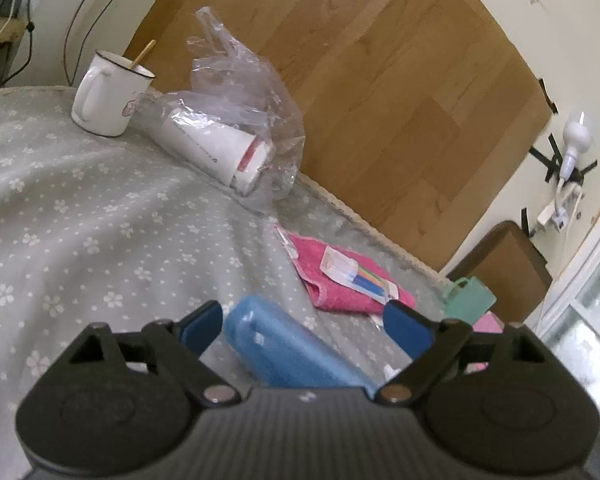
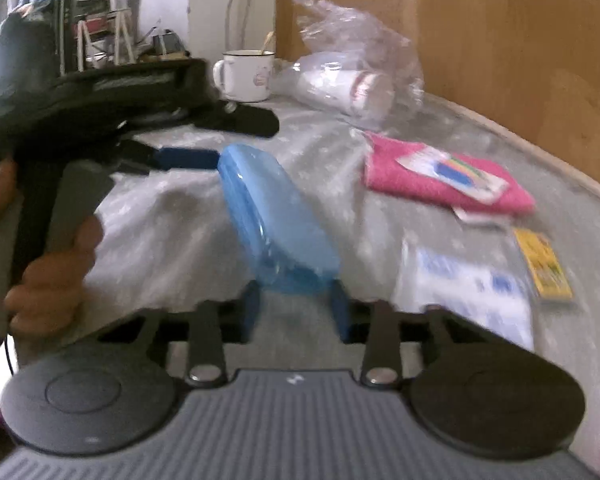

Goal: Organize soft objects

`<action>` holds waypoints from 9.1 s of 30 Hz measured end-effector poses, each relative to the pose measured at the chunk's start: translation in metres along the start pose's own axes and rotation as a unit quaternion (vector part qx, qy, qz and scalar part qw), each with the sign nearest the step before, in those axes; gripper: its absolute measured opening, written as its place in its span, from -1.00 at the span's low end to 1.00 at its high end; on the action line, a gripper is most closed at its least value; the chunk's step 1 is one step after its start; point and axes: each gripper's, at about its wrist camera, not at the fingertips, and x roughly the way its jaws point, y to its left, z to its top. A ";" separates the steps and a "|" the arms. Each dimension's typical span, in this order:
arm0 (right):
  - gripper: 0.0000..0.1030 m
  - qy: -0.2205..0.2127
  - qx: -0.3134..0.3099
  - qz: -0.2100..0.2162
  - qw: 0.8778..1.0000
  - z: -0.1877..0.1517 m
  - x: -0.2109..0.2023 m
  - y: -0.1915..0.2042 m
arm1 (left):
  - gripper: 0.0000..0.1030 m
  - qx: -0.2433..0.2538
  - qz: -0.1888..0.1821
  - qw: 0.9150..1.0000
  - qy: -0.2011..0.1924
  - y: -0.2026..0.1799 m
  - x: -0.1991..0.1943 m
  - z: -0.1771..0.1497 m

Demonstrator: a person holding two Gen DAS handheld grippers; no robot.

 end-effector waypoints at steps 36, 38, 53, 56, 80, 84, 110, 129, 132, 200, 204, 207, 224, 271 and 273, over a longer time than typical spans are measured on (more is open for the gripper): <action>0.07 -0.075 0.109 -0.033 0.991 -0.056 -0.043 0.012 | 0.21 0.044 -0.052 0.986 0.152 -0.072 0.007 -0.048; 0.07 -0.093 0.131 -0.049 0.986 -0.068 -0.059 0.004 | 0.21 0.057 -0.072 0.983 0.156 -0.093 0.011 -0.050; 0.07 -0.221 0.196 -0.262 0.919 -0.117 -0.180 -0.092 | 0.21 0.203 -0.209 0.940 0.180 -0.319 0.088 -0.076; 0.07 -0.222 0.214 -0.295 0.904 -0.126 -0.189 -0.117 | 0.21 0.227 -0.215 0.930 0.193 -0.352 0.113 -0.093; 0.02 -0.259 0.257 -0.381 0.849 -0.147 -0.191 -0.136 | 0.29 0.244 -0.129 0.952 0.130 -0.280 0.068 -0.083; 0.01 -0.269 0.234 -0.344 0.869 -0.143 -0.184 -0.107 | 0.29 0.233 -0.071 0.960 0.140 -0.218 0.049 -0.080; -0.27 -0.078 0.246 -0.094 0.962 -0.065 -0.038 -0.120 | -0.32 0.150 -0.021 0.976 0.156 -0.117 0.062 -0.064; 0.24 -0.143 0.295 -0.224 0.918 -0.194 -0.191 -0.050 | 0.03 0.277 -0.184 0.905 0.266 -0.250 0.038 -0.170; 0.27 -0.145 0.280 -0.222 0.923 -0.208 -0.196 -0.049 | -0.03 0.296 -0.182 0.900 0.262 -0.256 0.036 -0.176; -0.14 -0.151 0.196 -0.216 0.945 -0.067 -0.064 -0.066 | 0.45 0.251 0.171 0.946 0.115 -0.094 0.060 -0.029; -0.14 -0.137 0.203 -0.222 0.944 -0.068 -0.049 -0.066 | 0.46 0.247 0.165 0.948 0.112 -0.087 0.063 -0.027; -0.14 -0.139 0.218 -0.226 0.939 -0.071 -0.051 -0.068 | 0.46 0.251 0.160 0.948 0.109 -0.089 0.065 -0.028; 0.01 -0.159 0.242 -0.239 0.927 -0.077 -0.058 -0.072 | 0.49 0.287 0.167 0.940 0.084 -0.099 0.061 -0.034; 0.13 -0.111 0.240 -0.270 0.926 -0.068 -0.043 -0.067 | 0.84 0.292 0.089 0.949 0.077 -0.101 0.047 -0.033; 0.13 -0.108 0.240 -0.274 0.925 -0.067 -0.042 -0.066 | 0.85 0.293 0.086 0.949 0.077 -0.102 0.047 -0.033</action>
